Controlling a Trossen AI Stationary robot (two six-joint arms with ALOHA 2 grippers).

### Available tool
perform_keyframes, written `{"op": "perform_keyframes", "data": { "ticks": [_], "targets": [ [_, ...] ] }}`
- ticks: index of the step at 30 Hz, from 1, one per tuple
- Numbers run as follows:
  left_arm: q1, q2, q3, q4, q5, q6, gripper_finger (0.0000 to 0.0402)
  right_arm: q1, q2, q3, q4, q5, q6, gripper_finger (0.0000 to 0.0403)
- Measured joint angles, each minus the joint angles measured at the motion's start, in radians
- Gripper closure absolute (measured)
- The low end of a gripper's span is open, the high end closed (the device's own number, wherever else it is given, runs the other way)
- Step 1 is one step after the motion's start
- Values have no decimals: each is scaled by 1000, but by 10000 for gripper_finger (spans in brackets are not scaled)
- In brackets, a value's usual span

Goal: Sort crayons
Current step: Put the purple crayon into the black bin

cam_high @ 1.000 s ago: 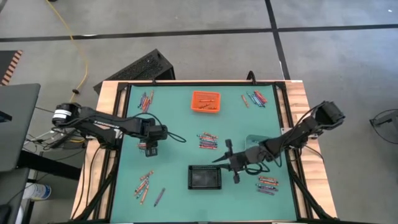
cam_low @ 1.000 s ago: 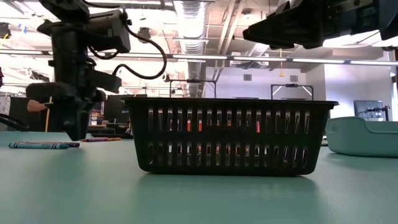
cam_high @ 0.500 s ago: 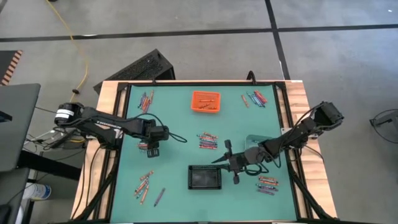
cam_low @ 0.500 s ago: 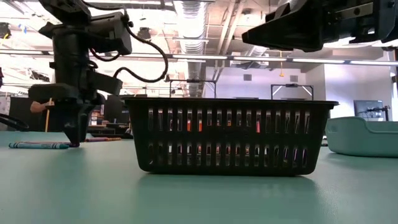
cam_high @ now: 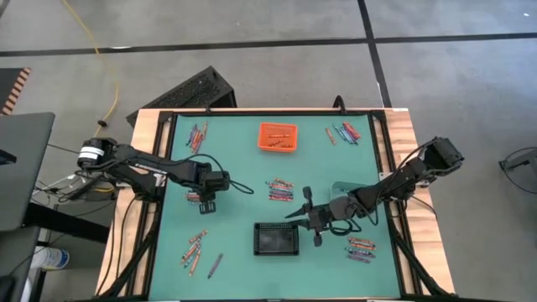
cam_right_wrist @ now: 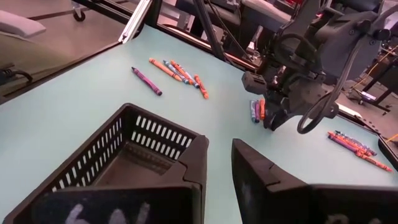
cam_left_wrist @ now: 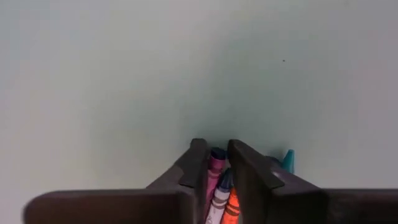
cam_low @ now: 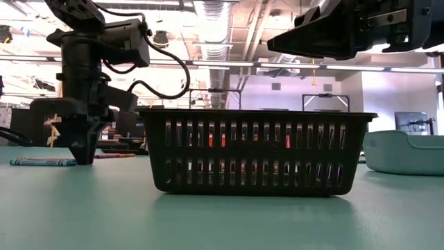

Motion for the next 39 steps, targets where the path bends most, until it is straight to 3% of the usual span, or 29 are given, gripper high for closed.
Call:
{"op": "perform_keyframes", "data": {
  "ticks": [5,18,21,30,35,39],
  "targets": [
    [0,0,-1,10,-3,-2,394,1,0,0,2,0,0,333],
    [-5,-59,47,82,-77,16,386,-6,0,0,7,1,44,333],
    [-31,-95,67,128,-43,17,387,-6,0,0,7,1,44,333],
    [-171,-175,78,621,243,-27,388,-8,-1,0,7,2,54,333],
    [-288,-115,78,912,253,-6,388,-8,-1,1,11,10,58,333],
    [-354,4,79,1099,253,42,388,-8,-1,1,54,61,53,333]
  ]
}}
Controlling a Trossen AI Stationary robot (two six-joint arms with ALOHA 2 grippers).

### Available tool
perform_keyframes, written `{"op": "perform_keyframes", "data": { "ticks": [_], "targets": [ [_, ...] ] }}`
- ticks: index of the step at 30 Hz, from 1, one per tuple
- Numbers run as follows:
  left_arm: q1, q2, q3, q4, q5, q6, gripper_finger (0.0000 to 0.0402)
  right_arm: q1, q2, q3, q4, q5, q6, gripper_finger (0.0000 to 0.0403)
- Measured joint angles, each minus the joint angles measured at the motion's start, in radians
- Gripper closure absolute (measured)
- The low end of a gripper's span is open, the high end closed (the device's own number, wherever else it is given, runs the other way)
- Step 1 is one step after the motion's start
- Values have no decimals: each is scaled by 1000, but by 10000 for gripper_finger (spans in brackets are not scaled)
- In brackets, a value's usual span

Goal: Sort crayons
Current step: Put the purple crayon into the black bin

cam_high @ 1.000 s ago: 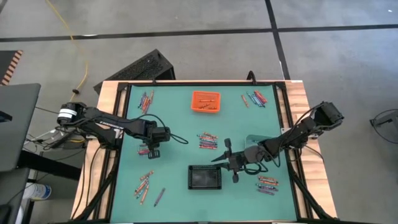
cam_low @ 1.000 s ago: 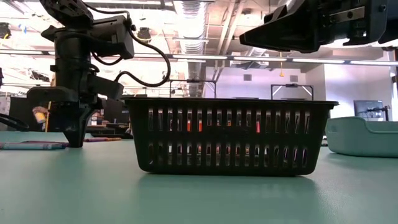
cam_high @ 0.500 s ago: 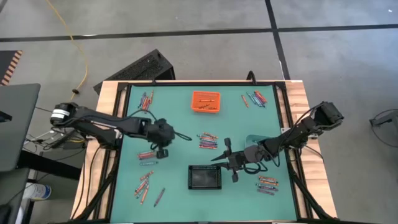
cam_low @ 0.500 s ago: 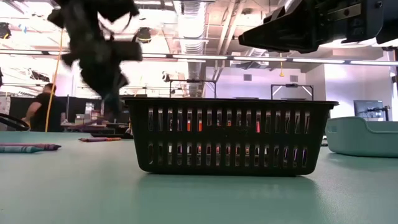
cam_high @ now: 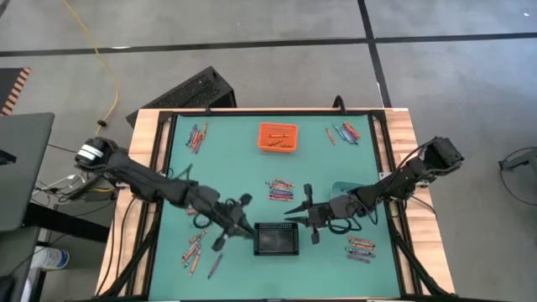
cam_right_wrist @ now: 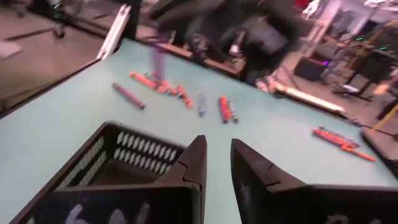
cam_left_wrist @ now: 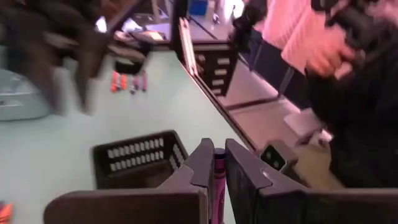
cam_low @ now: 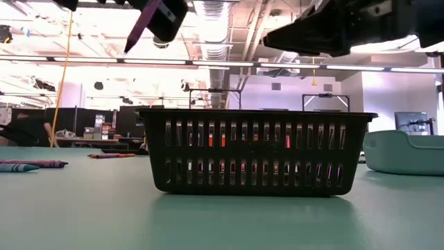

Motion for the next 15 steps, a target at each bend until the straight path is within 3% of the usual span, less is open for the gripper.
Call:
{"op": "perform_keyframes", "data": {
  "ticks": [7,11,15],
  "targets": [
    [-11,201,29,203,-43,38,388,0,0,0,29,52,-11,333],
    [5,242,98,166,11,37,388,0,0,0,28,52,-27,333],
    [14,250,144,47,-8,45,388,0,0,0,17,52,-29,333]
  ]
}}
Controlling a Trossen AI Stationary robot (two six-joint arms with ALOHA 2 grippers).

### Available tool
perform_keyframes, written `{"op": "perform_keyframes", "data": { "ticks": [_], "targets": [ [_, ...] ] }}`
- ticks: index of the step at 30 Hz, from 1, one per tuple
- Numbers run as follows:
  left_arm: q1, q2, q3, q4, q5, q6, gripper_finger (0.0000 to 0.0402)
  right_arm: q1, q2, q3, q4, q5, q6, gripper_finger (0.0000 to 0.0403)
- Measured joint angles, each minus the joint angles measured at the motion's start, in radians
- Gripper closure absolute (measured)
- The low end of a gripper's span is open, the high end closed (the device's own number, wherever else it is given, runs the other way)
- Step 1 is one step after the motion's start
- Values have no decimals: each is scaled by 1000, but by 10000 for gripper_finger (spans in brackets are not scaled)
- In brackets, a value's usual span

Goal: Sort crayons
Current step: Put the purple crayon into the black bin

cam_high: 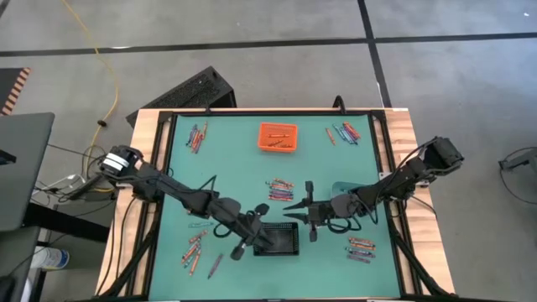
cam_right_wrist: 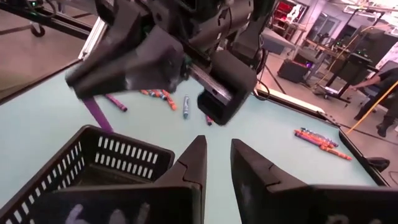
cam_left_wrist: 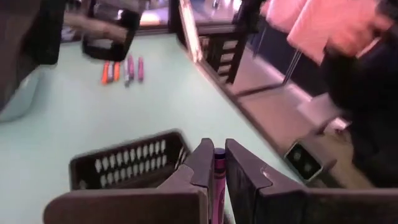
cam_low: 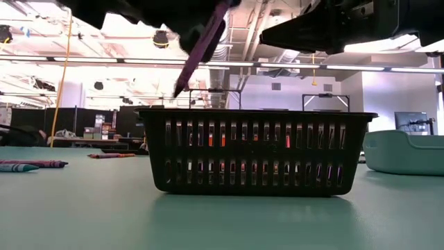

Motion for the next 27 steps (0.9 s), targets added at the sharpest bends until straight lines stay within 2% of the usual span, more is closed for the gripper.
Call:
{"op": "perform_keyframes", "data": {
  "ticks": [4,17,22,25,27],
  "targets": [
    [13,0,18,-51,-71,-25,374,0,0,0,0,0,-5,333],
    [25,-19,18,-122,-56,-22,278,-6,0,0,3,0,-8,333],
    [48,-119,19,-297,-6,-28,270,-6,0,0,3,0,-8,333],
    [64,-209,19,-445,-43,-45,270,-6,0,0,3,0,-8,333],
    [72,-279,19,-568,-108,-44,272,-6,0,0,3,0,-8,333]
  ]
}}
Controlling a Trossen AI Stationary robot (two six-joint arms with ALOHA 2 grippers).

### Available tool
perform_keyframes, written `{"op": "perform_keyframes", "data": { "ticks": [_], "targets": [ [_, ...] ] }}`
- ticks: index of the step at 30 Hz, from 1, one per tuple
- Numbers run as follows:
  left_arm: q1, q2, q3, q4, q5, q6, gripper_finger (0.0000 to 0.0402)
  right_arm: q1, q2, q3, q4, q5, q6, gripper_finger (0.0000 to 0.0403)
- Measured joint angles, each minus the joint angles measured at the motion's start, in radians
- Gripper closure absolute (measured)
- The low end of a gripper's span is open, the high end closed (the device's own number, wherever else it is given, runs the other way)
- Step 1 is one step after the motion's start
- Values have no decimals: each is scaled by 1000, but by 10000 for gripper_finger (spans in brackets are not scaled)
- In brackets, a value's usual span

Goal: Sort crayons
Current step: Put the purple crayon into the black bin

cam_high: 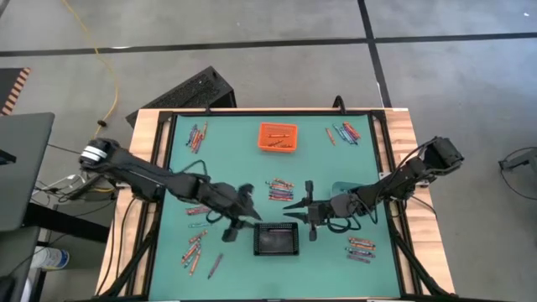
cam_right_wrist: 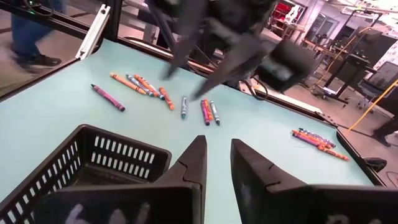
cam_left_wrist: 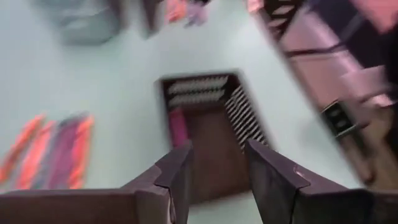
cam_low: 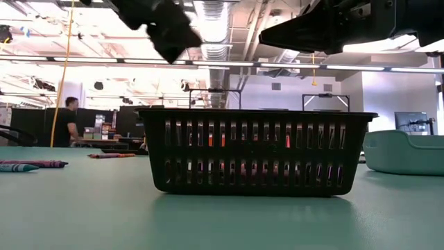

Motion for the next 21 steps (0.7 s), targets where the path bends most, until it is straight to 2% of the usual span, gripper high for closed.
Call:
{"op": "perform_keyframes", "data": {
  "ticks": [6,8,10,12,13,17,21],
  "targets": [
    [48,-168,0,-377,-326,-21,281,0,0,0,5,0,1,333],
    [85,-191,0,-490,-403,-85,283,0,0,0,7,0,1,333],
    [134,-196,0,-584,-437,-235,285,0,0,0,9,0,6,333],
    [174,-183,0,-671,-417,-374,285,0,0,0,8,0,8,333],
    [188,-171,0,-695,-375,-386,285,0,0,0,8,0,8,333],
    [179,-113,0,-734,-148,-357,285,0,0,0,-1,-3,9,333],
    [111,-49,0,-700,-28,-359,285,0,0,0,0,-4,9,333]
  ]
}}
